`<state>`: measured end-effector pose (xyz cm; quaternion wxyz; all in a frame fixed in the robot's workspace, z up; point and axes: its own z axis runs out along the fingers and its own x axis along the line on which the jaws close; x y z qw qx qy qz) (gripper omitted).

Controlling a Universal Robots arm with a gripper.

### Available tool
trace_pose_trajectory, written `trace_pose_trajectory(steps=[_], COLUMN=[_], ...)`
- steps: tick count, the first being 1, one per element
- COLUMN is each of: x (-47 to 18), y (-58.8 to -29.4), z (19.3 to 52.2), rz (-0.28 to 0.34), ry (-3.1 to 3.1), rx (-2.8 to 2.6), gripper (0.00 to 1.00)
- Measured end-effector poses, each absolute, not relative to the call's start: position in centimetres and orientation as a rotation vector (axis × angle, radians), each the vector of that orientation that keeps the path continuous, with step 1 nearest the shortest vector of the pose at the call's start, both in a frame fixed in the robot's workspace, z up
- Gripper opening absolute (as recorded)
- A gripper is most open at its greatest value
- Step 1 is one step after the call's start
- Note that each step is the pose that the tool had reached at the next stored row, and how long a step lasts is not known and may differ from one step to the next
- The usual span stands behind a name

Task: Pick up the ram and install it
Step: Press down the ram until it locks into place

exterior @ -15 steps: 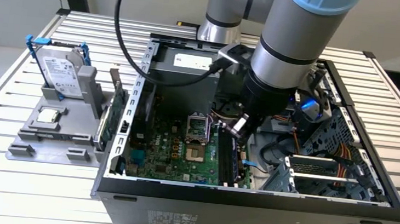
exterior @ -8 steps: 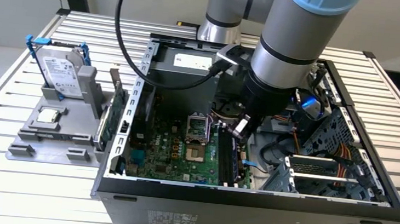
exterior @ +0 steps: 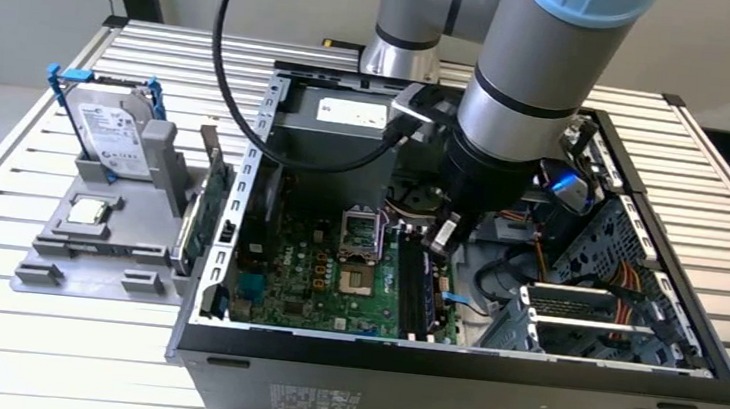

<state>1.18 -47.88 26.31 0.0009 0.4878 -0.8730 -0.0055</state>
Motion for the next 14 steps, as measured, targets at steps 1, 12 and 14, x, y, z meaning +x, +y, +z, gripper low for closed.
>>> trace_pose_trajectory(steps=[1,12,14], x=[1.18,1.18,1.18], y=[-47.88,-47.88,-47.88], z=[26.31,26.22,26.19], rz=[-0.017,-0.017,-0.017], ry=[-2.730,-2.570,-2.542], rx=[1.551,1.802,1.841], gripper=[0.00,0.00,0.00])
